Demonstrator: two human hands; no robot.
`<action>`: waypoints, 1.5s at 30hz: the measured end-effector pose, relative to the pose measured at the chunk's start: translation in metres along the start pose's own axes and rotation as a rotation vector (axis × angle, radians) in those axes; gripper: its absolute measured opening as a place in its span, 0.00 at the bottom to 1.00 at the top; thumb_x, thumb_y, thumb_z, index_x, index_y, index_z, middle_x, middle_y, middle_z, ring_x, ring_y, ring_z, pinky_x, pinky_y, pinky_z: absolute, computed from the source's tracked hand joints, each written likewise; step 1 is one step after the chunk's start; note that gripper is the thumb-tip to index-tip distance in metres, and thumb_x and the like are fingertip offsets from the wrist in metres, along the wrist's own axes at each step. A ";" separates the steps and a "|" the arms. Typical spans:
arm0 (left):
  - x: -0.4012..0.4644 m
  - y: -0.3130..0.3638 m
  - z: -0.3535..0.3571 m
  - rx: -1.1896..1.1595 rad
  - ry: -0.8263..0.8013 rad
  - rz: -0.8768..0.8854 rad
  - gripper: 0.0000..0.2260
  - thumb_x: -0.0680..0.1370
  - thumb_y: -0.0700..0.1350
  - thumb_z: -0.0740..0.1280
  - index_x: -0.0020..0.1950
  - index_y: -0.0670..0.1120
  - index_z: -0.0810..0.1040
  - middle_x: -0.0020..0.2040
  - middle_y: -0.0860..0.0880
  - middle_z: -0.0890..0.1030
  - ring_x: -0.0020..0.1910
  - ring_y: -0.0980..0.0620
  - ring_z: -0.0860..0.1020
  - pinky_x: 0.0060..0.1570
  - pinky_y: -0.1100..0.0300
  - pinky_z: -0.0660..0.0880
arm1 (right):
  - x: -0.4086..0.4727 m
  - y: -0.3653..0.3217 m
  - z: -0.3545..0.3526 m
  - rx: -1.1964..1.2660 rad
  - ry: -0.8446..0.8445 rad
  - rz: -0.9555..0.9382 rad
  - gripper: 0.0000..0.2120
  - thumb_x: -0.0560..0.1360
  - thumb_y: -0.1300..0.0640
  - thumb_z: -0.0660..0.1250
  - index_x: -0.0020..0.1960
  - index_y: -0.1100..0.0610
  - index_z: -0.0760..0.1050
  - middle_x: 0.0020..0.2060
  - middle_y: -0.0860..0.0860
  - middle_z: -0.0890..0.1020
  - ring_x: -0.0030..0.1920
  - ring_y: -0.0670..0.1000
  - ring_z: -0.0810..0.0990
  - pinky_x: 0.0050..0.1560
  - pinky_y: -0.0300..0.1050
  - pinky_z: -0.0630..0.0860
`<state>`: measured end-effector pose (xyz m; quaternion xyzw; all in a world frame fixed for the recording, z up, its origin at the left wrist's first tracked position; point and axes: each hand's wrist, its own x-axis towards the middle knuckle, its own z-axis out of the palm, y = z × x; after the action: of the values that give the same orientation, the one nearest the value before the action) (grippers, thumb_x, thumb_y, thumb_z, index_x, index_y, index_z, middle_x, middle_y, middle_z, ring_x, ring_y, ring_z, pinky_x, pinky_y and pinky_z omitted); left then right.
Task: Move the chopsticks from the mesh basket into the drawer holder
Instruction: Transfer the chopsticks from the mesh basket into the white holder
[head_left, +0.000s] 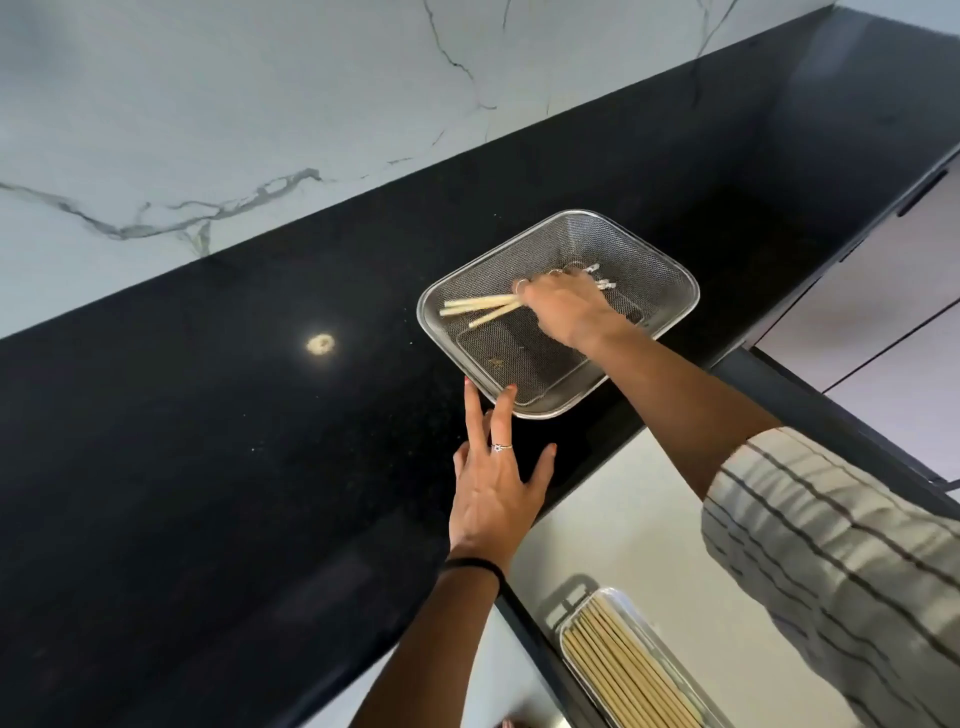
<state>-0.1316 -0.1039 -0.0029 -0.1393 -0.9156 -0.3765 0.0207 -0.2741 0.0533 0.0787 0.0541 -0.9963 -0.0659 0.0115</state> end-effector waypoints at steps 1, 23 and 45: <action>0.000 0.000 0.000 0.007 0.006 0.004 0.31 0.77 0.59 0.64 0.75 0.58 0.51 0.79 0.47 0.46 0.55 0.40 0.77 0.58 0.43 0.72 | -0.005 0.002 -0.007 0.015 0.045 -0.005 0.17 0.74 0.70 0.62 0.61 0.58 0.71 0.46 0.54 0.82 0.43 0.55 0.81 0.52 0.51 0.74; -0.003 0.003 -0.004 -0.031 -0.001 0.060 0.33 0.78 0.51 0.68 0.77 0.51 0.53 0.79 0.43 0.47 0.61 0.31 0.73 0.60 0.39 0.72 | -0.296 0.018 -0.017 1.012 -0.017 0.387 0.04 0.77 0.58 0.66 0.50 0.55 0.78 0.43 0.48 0.83 0.44 0.43 0.83 0.49 0.34 0.78; -0.005 0.003 -0.002 0.002 0.004 0.100 0.37 0.78 0.52 0.67 0.78 0.59 0.45 0.79 0.45 0.44 0.58 0.31 0.74 0.59 0.37 0.73 | -0.377 -0.081 0.144 0.266 -0.591 0.439 0.11 0.77 0.59 0.64 0.59 0.54 0.74 0.51 0.50 0.83 0.51 0.52 0.83 0.49 0.45 0.77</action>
<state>-0.1263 -0.1046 -0.0001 -0.1840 -0.9080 -0.3742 0.0414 0.1054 0.0339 -0.0804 -0.1806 -0.9444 0.0553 -0.2692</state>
